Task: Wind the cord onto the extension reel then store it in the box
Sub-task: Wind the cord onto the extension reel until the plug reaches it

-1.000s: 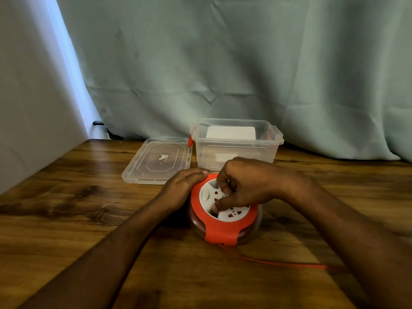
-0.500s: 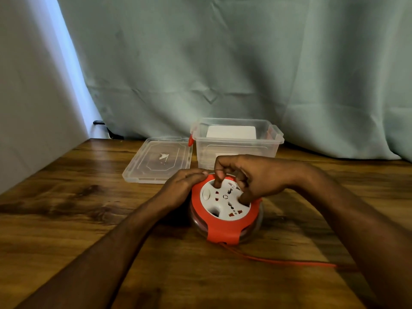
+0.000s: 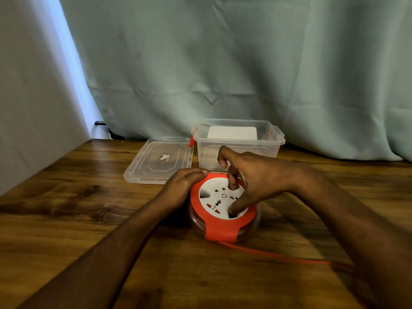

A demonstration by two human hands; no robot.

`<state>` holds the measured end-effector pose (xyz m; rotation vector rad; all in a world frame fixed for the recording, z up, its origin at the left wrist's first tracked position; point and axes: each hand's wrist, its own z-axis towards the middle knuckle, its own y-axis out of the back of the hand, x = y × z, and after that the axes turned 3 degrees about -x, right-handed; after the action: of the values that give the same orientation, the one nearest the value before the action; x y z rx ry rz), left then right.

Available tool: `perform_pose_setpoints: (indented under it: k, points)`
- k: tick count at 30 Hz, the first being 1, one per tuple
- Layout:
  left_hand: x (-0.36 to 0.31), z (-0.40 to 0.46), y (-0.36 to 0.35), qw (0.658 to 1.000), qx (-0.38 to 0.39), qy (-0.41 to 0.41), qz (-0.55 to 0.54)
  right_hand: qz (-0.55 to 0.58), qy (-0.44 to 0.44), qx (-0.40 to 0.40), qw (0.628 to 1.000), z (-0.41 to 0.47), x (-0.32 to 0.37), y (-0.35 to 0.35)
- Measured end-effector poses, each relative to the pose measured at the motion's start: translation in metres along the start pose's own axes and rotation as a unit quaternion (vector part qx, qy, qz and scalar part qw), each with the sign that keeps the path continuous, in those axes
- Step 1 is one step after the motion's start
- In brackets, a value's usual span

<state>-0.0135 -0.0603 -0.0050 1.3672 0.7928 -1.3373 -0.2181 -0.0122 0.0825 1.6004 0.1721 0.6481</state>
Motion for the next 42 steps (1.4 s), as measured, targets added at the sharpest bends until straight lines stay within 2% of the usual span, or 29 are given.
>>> perform_pose_setpoints:
  k: [5,8,13,20,24,29,35,42]
  points:
    - [0.001,0.000,0.000,1.000,0.004,0.001,-0.012,-0.100,0.007,-0.022,0.995,0.001,0.008,-0.003]
    - [0.002,0.000,0.000,1.000,0.011,-0.003,0.006,-0.117,0.000,-0.014,0.993,0.004,0.009,-0.007]
    - [0.000,0.000,0.002,1.000,0.015,-0.009,0.025,-0.070,0.009,0.018,0.997,0.011,0.014,-0.014]
    - [0.003,0.002,0.002,1.000,0.010,-0.003,0.018,-0.016,0.037,-0.008,0.999,0.001,0.003,0.005]
    - [0.002,0.003,0.002,1.000,0.005,-0.005,0.015,-0.003,0.047,0.018,0.999,0.003,-0.002,0.006]
    - [0.002,0.000,0.001,1.000,0.004,-0.008,0.006,-0.005,0.020,0.035,0.999,0.001,-0.003,0.003]
    - [0.001,0.001,0.004,1.000,0.000,-0.014,0.009,-0.094,0.039,-0.023,0.995,0.000,0.001,0.001]
    - [0.003,0.005,0.002,0.999,-0.017,-0.022,0.033,-0.116,0.010,-0.022,0.993,0.003,0.007,0.005]
